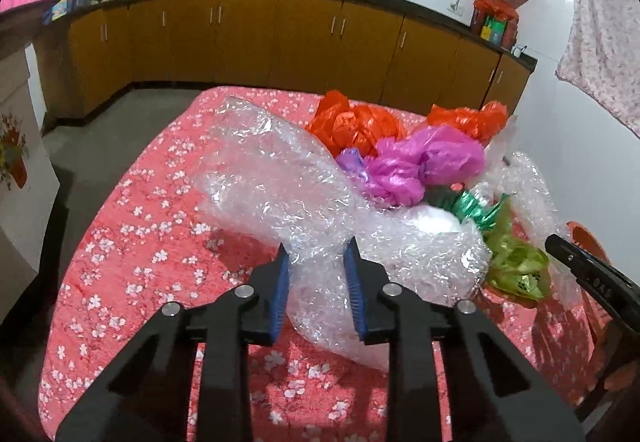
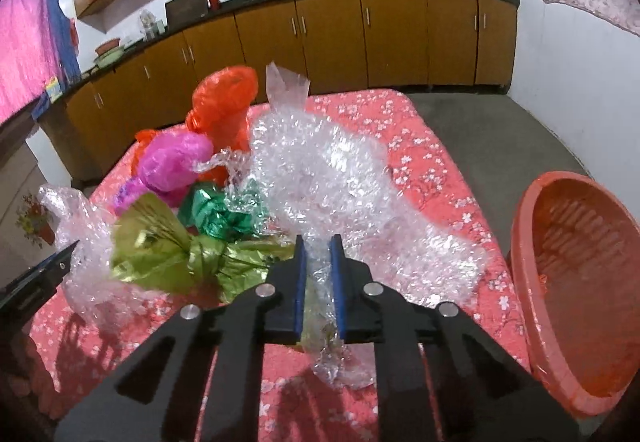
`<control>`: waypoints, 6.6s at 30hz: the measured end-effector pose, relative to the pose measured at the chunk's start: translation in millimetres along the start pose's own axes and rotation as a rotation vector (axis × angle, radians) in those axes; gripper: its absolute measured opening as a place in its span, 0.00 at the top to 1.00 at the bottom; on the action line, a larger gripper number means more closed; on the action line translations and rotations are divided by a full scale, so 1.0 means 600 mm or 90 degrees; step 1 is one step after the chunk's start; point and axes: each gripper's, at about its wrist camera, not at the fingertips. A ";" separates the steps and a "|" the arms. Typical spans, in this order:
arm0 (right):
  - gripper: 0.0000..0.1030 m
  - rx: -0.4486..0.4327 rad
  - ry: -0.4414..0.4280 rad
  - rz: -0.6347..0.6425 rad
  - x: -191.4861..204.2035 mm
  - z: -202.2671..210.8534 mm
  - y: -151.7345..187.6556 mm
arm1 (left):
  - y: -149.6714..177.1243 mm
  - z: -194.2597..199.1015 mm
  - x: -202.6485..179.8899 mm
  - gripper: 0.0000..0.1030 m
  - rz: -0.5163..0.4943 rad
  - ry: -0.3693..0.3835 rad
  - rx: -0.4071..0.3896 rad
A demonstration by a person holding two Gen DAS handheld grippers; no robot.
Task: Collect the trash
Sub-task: 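Grasp the clear bubble wrap with the left gripper while the right gripper grasps bubble wrap, then lower both bubble wrap pieces into the orange basket and open both grippers, then move both grippers back over the remaining bags on the table, then grasp the green printed bag with the right gripper, then grasp the white plastic bag with the left gripper while the right gripper carries the green bag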
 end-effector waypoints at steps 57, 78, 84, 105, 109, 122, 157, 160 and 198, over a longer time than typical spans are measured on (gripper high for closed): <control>0.88 -0.094 0.248 -0.229 -0.357 0.222 0.121 | 0.090 -0.005 -0.482 0.77 -0.239 0.376 0.082; 0.84 -0.101 0.232 -0.271 -0.405 0.183 0.134 | 0.134 -0.056 -0.557 0.73 -0.280 0.393 0.144; 0.71 -0.106 0.236 -0.276 -0.412 0.190 0.138 | 0.132 -0.064 -0.549 0.47 -0.265 0.383 0.155; 0.17 -0.147 0.267 -0.252 -0.360 0.219 0.122 | 0.097 -0.019 -0.453 0.14 -0.227 0.326 0.093; 0.16 -0.147 0.253 -0.233 -0.337 0.219 0.111 | 0.084 0.006 -0.420 0.12 -0.225 0.314 0.063; 0.16 -0.137 0.143 -0.104 -0.178 0.190 0.050 | 0.020 0.079 -0.232 0.12 -0.163 0.198 -0.068; 0.50 -0.035 -0.085 0.122 0.137 0.036 0.001 | -0.037 0.026 0.048 0.12 -0.027 -0.031 -0.093; 0.74 -0.014 -0.093 0.126 0.136 0.018 -0.002 | -0.039 0.025 0.045 0.12 -0.030 -0.027 -0.093; 0.97 -0.045 -0.015 -0.011 -0.001 0.085 0.019 | 0.000 -0.076 -0.095 0.65 -0.111 0.057 0.062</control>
Point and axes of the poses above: each gripper's, at about its wrist camera, not at the fingertips, and z roughly against the way its jaws point, x to its left, y to its underside, and after that the axes turned 11 degrees about z, right-handed
